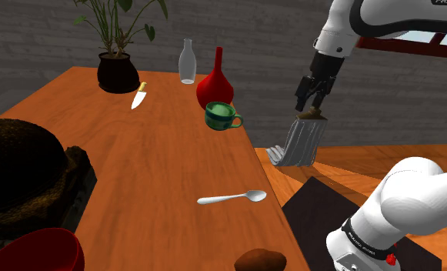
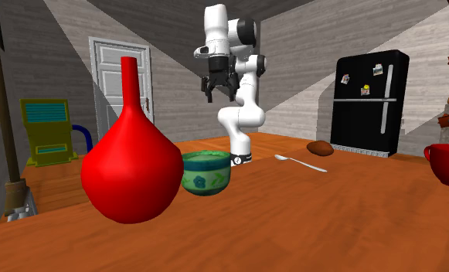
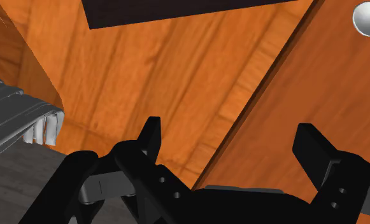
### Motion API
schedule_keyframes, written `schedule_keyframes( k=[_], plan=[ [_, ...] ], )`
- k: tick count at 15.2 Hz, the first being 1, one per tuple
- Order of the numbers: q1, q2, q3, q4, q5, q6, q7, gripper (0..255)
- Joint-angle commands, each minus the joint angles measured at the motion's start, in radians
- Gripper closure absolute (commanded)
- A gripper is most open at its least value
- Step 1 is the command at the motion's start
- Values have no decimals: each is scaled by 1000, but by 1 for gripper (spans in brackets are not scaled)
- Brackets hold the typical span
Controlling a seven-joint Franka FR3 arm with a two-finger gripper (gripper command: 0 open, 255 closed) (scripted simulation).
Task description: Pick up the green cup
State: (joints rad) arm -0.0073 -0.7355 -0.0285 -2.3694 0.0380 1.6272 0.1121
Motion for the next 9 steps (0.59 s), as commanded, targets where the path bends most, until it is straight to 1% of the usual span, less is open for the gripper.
schedule_keyframes(
  k=[1, 5, 9],
  plan=[
    [0, 0, 0, 0, 0, 0, 0, 0],
    [11, 106, 10, -11, -3, 150, -13, 0],
    [20, 227, 19, 2, -6, 291, -25, 0]
  ],
)
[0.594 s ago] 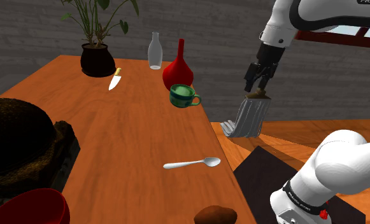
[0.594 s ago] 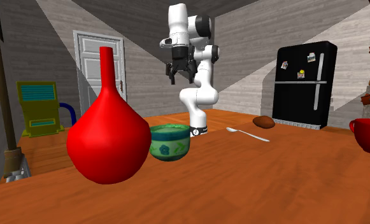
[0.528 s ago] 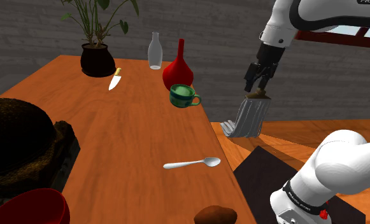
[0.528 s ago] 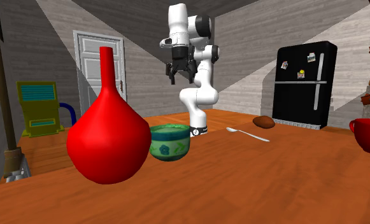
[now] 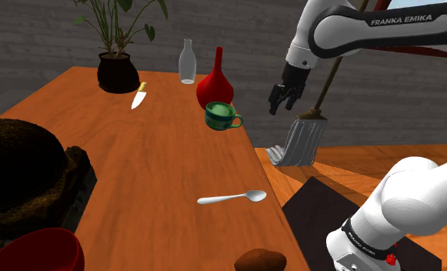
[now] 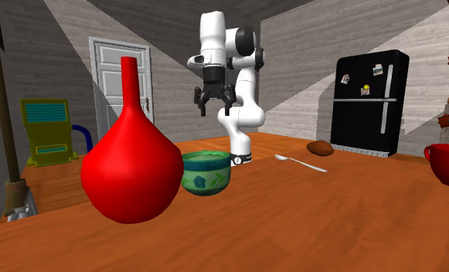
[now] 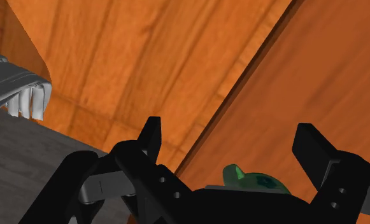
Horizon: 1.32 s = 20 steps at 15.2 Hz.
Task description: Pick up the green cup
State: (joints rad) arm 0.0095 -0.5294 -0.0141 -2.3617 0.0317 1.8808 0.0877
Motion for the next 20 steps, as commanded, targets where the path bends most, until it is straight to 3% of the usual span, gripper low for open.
schedule_keyframes(
  k=[1, 12, 20],
  plan=[
    [6, 53, 7, 1, -1, 71, -3, 0],
    [23, 426, 34, 167, -30, 369, -18, 0],
    [23, 469, 35, 108, -32, 471, -17, 0]
  ],
)
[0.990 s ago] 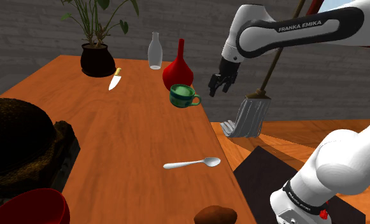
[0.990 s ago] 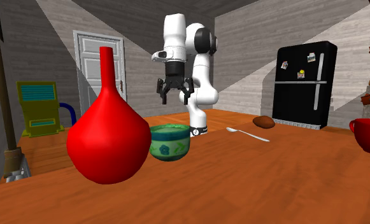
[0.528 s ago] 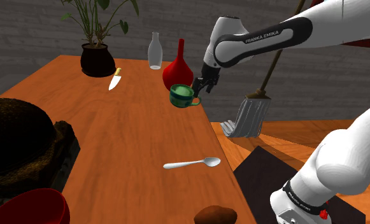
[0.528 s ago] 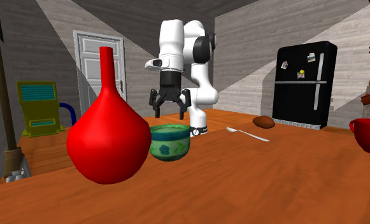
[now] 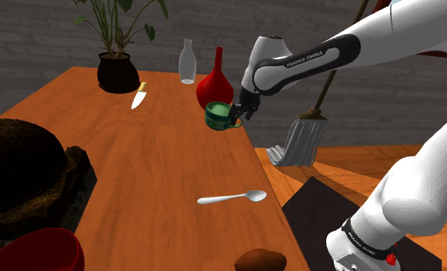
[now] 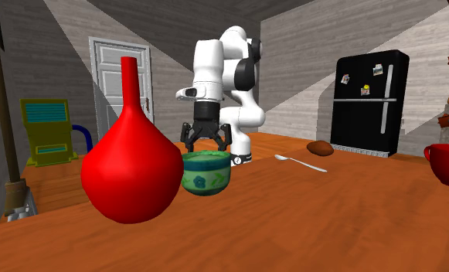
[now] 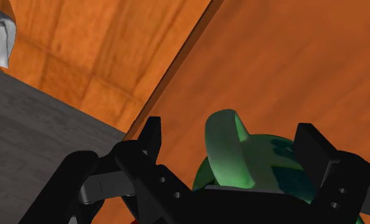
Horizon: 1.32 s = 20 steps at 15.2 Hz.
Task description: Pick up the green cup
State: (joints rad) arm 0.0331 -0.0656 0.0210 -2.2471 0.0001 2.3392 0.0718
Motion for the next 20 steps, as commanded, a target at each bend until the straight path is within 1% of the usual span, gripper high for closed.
schedule_keyframes(
  k=[1, 2, 11, 20],
  plan=[
    [0, 6, 0, -6, 0, 12, -1, 0],
    [-1, 6, -1, -5, 0, 12, -2, 255],
    [0, 6, 0, -6, 0, 12, -1, 255],
    [-1, -45, -1, 65, 1, -109, -2, 255]
  ],
)
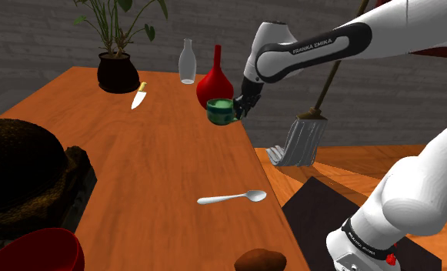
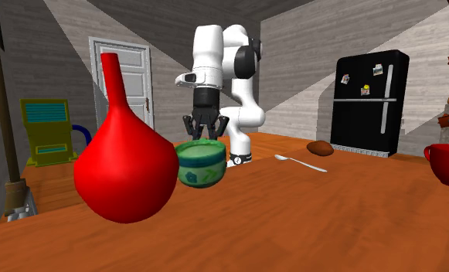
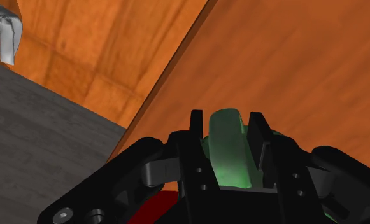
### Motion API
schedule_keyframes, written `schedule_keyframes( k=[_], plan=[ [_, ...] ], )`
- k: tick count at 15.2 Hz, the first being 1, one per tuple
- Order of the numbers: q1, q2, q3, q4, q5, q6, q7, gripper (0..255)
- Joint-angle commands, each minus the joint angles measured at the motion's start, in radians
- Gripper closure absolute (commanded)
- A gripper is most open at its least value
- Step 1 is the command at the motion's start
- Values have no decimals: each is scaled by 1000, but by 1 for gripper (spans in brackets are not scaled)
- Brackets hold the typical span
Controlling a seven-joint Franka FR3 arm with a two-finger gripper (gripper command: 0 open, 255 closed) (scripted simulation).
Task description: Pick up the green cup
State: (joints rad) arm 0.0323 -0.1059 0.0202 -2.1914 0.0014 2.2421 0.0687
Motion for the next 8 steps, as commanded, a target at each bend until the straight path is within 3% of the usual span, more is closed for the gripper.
schedule_keyframes(
  k=[1, 8],
  plan=[
    [0, -9, 0, 18, 0, -25, 1, 255],
    [0, -29, 0, 67, 1, -94, 1, 255]
  ],
)
